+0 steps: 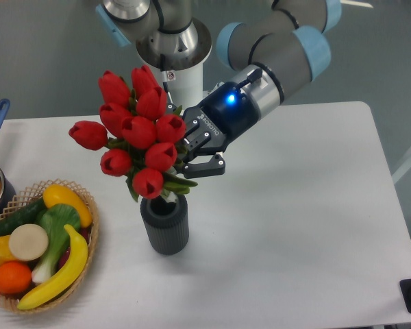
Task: Insert the flowers into the vase
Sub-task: 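Lower the tulip stems down into the vase opening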
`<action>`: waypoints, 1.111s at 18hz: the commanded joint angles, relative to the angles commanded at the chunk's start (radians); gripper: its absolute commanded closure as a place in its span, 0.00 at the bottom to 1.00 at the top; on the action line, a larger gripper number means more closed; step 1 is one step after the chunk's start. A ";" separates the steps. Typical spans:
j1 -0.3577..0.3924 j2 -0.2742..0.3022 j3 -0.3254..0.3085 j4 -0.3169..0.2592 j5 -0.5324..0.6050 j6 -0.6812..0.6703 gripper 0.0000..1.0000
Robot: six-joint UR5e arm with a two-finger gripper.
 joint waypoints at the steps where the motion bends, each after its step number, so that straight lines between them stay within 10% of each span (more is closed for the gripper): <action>1: 0.002 -0.002 -0.002 0.000 -0.003 0.000 0.78; 20: 0.015 -0.041 -0.060 0.000 -0.002 0.018 0.78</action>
